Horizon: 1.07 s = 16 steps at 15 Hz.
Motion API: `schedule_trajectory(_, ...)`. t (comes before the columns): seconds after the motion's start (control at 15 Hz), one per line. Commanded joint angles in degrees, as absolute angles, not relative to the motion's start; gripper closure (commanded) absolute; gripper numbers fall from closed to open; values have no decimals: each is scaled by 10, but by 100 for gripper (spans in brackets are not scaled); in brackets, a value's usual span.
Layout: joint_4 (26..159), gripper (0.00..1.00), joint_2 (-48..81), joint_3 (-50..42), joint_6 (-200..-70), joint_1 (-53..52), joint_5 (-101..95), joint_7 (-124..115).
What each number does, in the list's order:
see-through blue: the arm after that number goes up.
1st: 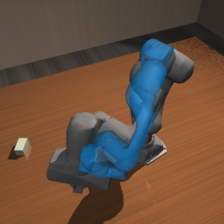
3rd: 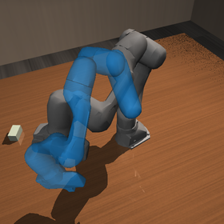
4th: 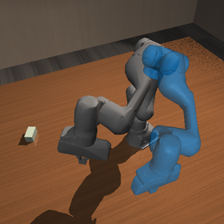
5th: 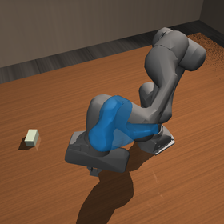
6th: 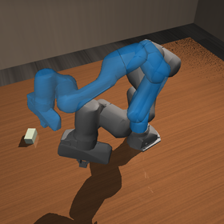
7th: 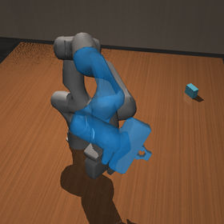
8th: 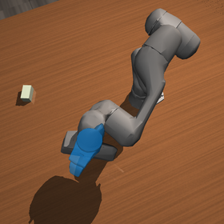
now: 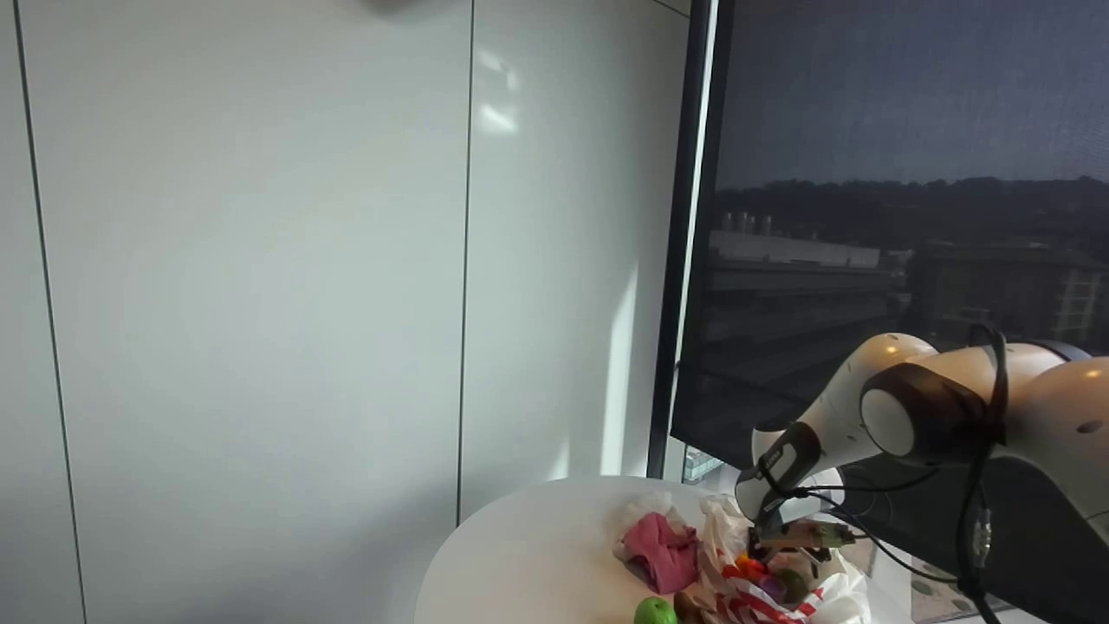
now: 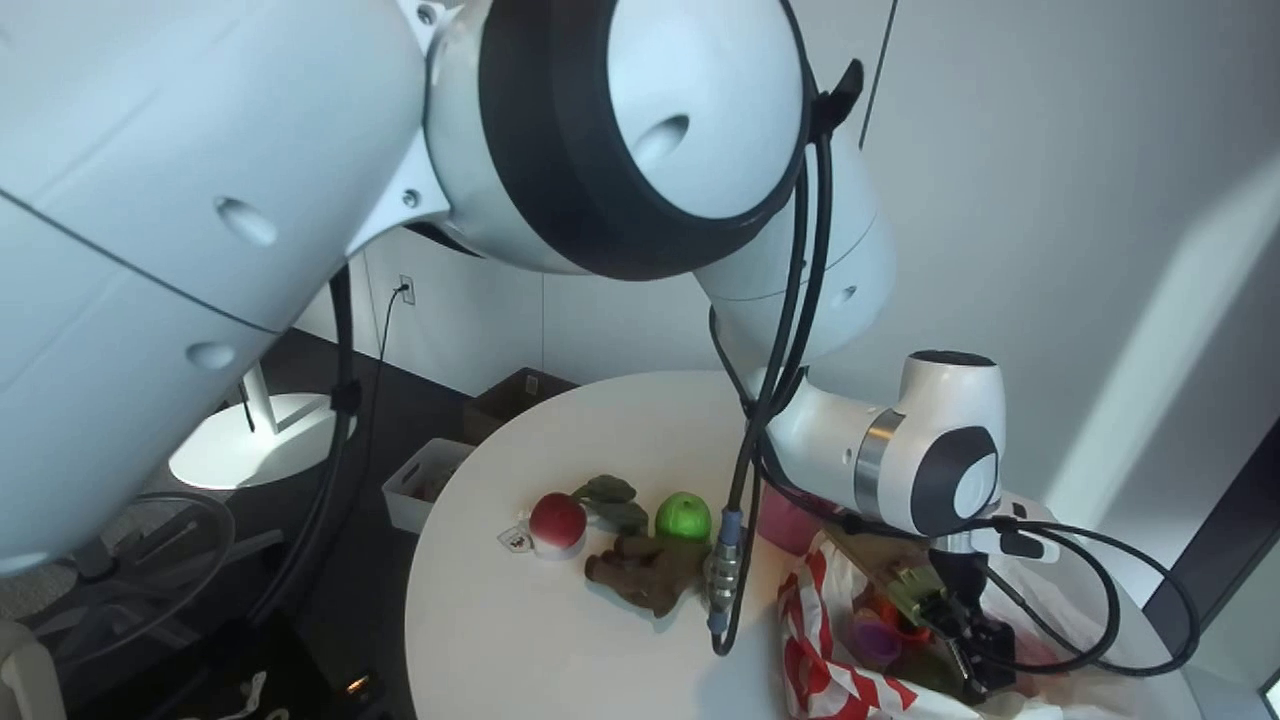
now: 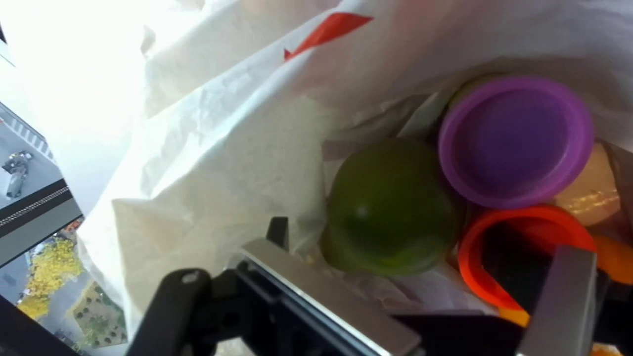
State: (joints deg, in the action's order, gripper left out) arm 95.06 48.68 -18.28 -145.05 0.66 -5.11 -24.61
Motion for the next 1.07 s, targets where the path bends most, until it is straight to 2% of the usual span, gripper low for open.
schedule_trajectory(0.0,927,0,500,-175,-1428,17,-36,-252)
schedule_trajectory(0.27,928,0,499,-171,-1429,22,-28,-248)
schedule_trajectory(0.33,928,25,499,-169,-1428,24,-26,-246)
schedule_trajectory(0.4,928,26,499,-166,-1427,26,-24,-243)
schedule_trajectory(0.67,926,55,498,-163,-1421,28,-22,-242)
schedule_trajectory(0.8,924,60,491,-163,-1412,30,-22,-242)
schedule_trajectory(1.0,928,80,464,-165,-1407,27,-26,-240)
